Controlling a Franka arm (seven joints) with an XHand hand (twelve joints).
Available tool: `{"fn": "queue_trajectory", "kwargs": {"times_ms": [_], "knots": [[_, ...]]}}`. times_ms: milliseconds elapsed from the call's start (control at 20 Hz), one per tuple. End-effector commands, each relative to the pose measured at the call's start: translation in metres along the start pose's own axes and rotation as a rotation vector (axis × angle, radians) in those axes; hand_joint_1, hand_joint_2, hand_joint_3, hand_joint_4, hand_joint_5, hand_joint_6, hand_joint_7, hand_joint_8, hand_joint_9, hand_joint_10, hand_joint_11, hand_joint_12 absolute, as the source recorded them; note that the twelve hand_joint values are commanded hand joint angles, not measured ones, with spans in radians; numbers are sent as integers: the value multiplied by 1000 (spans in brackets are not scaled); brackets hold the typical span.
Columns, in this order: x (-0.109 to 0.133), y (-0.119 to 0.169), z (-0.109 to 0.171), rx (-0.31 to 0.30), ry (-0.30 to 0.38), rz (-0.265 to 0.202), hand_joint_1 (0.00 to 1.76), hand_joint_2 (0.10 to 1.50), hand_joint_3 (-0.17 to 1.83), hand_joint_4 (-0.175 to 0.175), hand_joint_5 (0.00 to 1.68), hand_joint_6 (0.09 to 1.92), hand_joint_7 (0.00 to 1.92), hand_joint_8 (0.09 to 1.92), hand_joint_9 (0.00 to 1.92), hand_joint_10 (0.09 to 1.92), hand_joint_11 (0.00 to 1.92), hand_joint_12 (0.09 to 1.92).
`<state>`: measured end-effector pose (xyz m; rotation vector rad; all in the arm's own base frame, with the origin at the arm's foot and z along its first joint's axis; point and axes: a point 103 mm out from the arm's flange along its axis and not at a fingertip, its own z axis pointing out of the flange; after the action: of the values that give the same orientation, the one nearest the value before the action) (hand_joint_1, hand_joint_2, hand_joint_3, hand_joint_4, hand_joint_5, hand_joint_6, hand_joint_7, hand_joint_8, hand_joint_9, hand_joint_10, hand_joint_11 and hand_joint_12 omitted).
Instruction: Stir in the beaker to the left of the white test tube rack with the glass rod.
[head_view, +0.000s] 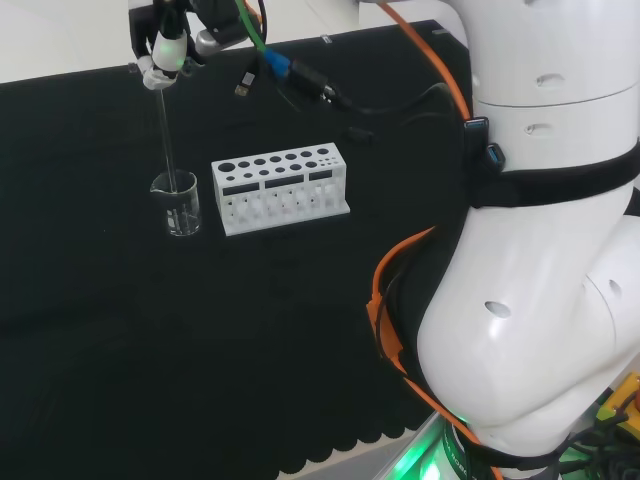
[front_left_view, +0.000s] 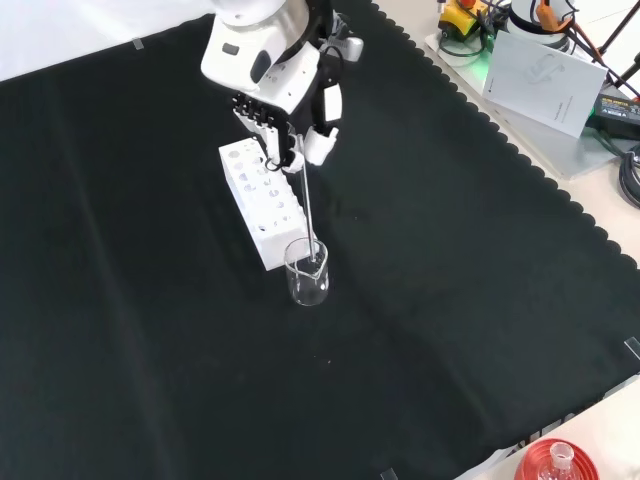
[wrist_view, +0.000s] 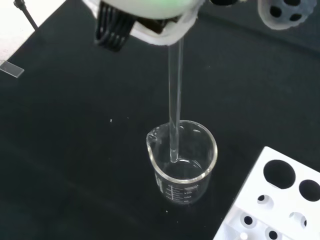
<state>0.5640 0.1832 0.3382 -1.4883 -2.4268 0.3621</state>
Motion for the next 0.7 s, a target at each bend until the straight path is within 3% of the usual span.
{"fn": "queue_trajectory", "kwargs": {"times_ms": [50,250,700], "knots": [[-22,8,11,29,5,9,1176,725,658,-175,1125,914,1472,471,1706,119,1563,765],[-26,13,21,52,8,13,1176,725,659,-175,1124,916,1471,470,1707,118,1563,765],[-8,29,35,81,2,-11,1176,725,660,-175,1124,917,1471,469,1709,116,1563,765]]}}
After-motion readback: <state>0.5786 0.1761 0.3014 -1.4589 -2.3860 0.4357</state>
